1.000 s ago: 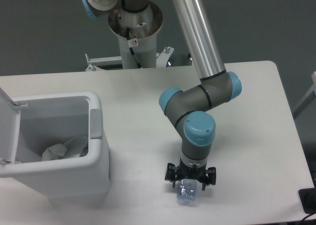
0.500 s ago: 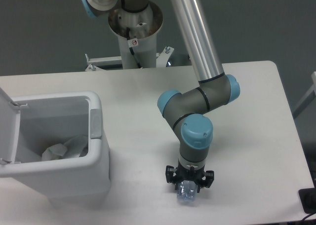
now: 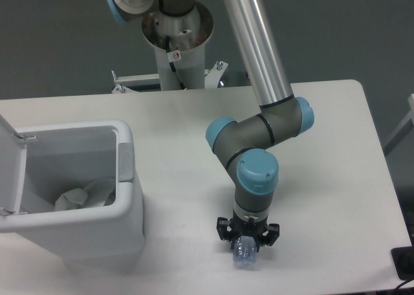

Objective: Place the trash in the trash can
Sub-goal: 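Lift the bottle and carry it over the trash can opening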

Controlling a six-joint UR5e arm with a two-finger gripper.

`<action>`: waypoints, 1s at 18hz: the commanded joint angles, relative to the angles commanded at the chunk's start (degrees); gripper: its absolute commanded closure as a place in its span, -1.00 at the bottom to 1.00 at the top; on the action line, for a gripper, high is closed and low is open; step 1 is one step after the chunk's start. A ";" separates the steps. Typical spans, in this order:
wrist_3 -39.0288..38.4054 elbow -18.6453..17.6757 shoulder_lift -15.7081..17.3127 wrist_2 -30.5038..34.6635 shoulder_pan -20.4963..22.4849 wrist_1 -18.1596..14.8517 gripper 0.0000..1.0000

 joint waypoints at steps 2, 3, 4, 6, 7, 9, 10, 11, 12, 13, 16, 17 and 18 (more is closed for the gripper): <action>0.00 0.26 0.09 0.00 0.00 0.00 -0.18; -0.09 0.26 0.09 0.00 0.00 0.00 -0.18; 0.00 0.35 0.17 0.00 0.00 0.00 -0.17; -0.17 1.05 1.83 -0.35 -0.09 0.09 -0.18; -0.52 1.32 2.98 -0.53 0.00 0.35 -0.18; -1.66 1.93 5.53 -2.01 0.00 1.31 -0.18; -3.24 2.72 6.49 -4.46 0.17 2.10 -0.18; -5.17 4.12 7.29 -6.92 0.26 2.46 -0.18; -7.53 5.70 7.99 -8.77 0.35 2.46 -0.18; -10.26 7.54 8.69 -9.75 0.35 2.46 -0.18; -18.69 12.11 11.15 -10.98 0.26 2.55 -0.18; -20.90 13.26 12.21 -10.99 0.09 2.55 -0.18; -22.40 13.88 13.52 -10.99 -0.09 2.46 -0.18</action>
